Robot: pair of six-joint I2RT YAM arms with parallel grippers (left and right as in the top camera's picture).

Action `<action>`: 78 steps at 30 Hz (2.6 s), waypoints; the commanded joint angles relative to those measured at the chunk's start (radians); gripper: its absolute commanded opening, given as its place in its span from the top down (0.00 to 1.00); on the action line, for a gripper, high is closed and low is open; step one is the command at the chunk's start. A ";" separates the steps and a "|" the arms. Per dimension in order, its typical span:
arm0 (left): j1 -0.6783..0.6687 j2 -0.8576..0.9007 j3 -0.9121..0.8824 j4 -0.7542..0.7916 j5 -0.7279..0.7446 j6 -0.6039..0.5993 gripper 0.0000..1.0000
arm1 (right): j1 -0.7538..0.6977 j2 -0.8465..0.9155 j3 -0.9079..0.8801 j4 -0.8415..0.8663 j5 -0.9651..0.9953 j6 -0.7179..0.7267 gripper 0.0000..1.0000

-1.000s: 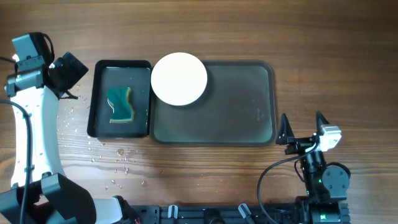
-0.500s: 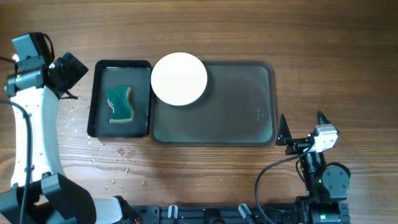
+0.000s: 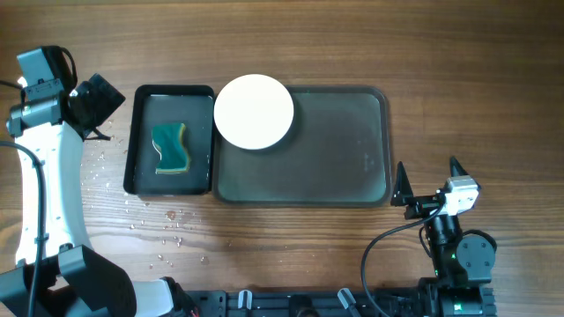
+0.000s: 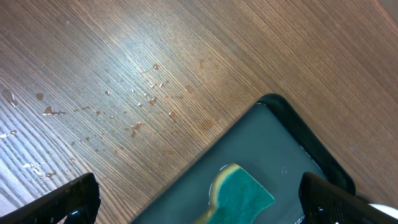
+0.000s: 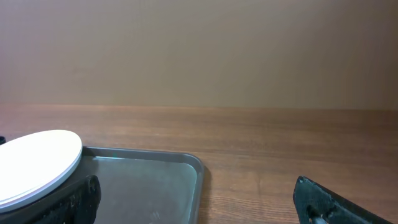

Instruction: Clean dirty plates on tray and stack at the side

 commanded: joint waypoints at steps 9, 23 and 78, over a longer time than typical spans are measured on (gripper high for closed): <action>0.003 0.013 0.008 -0.001 0.001 -0.010 0.00 | -0.005 -0.011 -0.001 0.003 -0.015 -0.018 0.00; 0.003 -0.361 0.008 -0.001 0.002 -0.010 0.00 | -0.005 -0.011 -0.001 0.003 -0.015 -0.018 0.00; -0.264 -1.553 -0.947 0.397 0.032 -0.010 0.00 | -0.005 -0.011 -0.001 0.003 -0.015 -0.018 0.00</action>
